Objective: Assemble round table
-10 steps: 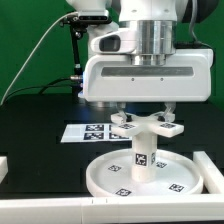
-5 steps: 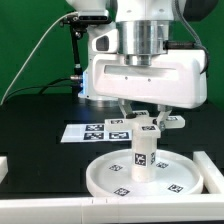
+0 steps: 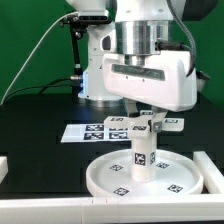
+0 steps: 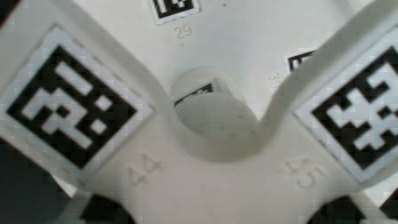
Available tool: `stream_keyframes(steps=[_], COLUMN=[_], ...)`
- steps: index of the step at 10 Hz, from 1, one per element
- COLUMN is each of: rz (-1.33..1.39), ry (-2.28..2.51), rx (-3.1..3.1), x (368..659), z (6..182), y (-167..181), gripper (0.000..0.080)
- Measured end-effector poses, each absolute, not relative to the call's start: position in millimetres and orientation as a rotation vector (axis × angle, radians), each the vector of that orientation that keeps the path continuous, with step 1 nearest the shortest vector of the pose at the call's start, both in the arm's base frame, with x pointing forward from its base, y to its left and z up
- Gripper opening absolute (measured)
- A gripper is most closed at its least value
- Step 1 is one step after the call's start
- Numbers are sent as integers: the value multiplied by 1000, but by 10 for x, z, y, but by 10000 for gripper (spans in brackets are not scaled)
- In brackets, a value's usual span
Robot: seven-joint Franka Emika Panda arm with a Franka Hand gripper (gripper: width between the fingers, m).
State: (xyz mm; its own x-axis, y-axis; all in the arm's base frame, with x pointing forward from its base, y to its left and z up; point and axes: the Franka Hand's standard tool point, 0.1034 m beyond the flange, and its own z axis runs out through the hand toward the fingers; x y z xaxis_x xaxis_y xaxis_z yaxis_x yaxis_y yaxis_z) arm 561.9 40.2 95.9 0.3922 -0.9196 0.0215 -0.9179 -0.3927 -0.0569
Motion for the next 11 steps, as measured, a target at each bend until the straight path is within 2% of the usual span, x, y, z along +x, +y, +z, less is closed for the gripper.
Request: stream_keyframes(steps=[4,7,8,9,10,11], rz=[-42,-32,-27,-23,-24,-17], ry=[2322,2530,2535,2521,2479,2398], rx=[-2022,-1737,-1725,-1744,-1802,-1900], x=[5624,5626,5625,5622,5622,5628], z=[957,959,957,952,957,1024], y=[417,411,413,425,430,456], gripper=[445,445,549,549,619,640])
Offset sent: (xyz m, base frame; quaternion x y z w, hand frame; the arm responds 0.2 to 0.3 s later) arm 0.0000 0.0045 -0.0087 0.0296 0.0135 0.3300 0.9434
